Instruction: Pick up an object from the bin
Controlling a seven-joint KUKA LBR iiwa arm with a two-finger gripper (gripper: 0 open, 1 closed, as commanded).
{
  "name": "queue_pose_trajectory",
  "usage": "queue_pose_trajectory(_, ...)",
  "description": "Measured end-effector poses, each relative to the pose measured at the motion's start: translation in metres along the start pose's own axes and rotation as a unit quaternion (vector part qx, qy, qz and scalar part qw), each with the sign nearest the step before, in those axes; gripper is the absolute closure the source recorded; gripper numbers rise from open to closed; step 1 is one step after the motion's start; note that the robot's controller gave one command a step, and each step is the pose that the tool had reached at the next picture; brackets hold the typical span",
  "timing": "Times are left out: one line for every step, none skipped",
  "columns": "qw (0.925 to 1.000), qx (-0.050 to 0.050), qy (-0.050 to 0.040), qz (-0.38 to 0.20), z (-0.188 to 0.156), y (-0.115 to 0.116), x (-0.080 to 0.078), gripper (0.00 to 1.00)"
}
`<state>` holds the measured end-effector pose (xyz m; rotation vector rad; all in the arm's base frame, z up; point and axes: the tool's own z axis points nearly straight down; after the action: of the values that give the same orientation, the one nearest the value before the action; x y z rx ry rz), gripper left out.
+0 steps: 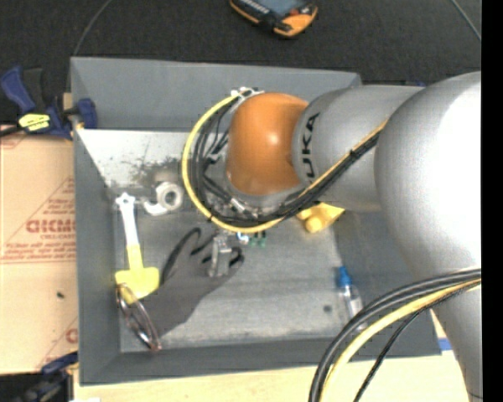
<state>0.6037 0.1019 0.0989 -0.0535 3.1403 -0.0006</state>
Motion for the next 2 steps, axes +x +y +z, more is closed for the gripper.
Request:
queue_pose_trajectory(0.9992,-0.001,-0.006,-0.041,0.029,0.011,-0.024,0.0)
queue_pose_trajectory(0.9991,-0.001,-0.0047,0.043,0.027,0.006,0.019,1.0)
